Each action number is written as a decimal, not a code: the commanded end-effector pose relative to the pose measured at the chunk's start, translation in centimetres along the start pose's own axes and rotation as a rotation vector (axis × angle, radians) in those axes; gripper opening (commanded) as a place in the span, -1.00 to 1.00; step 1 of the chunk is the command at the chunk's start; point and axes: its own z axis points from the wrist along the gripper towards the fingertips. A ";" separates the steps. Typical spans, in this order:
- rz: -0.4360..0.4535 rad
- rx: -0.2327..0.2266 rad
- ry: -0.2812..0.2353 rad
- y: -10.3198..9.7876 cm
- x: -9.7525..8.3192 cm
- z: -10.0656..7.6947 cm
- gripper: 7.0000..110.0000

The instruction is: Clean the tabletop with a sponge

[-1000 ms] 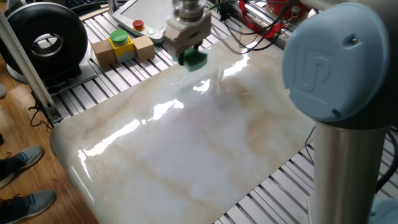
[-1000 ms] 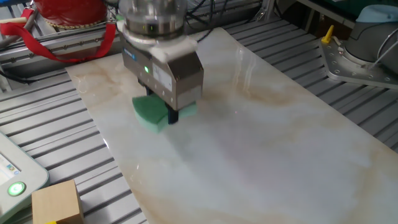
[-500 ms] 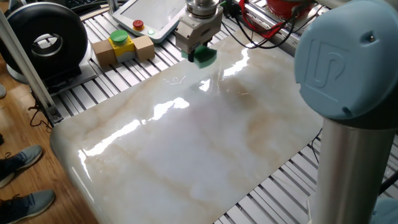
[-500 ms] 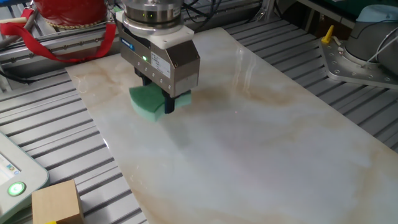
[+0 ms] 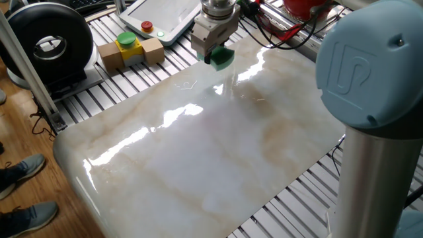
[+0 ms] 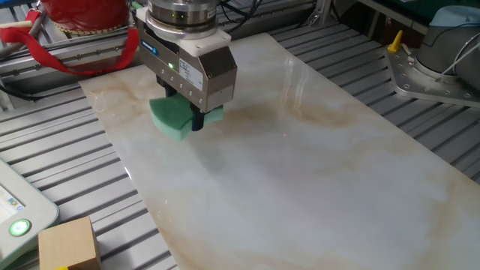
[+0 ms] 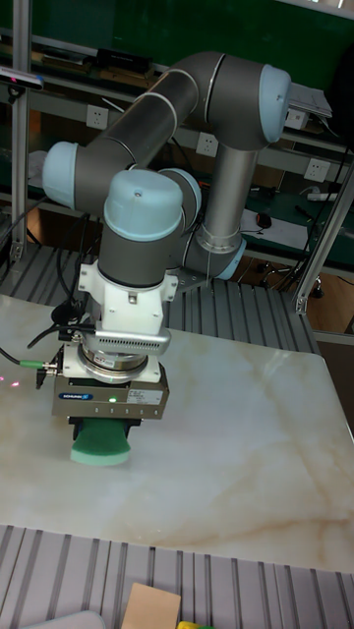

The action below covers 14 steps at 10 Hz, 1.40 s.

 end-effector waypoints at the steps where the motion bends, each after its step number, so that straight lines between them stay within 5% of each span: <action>1: 0.003 -0.007 -0.022 0.0 -0.5 -0.1 -1.00; 5: -0.007 -0.005 -0.025 -0.1 -0.7 0.0 -1.00; 14: -0.038 -0.115 -0.067 2.7 -1.6 -0.2 -1.00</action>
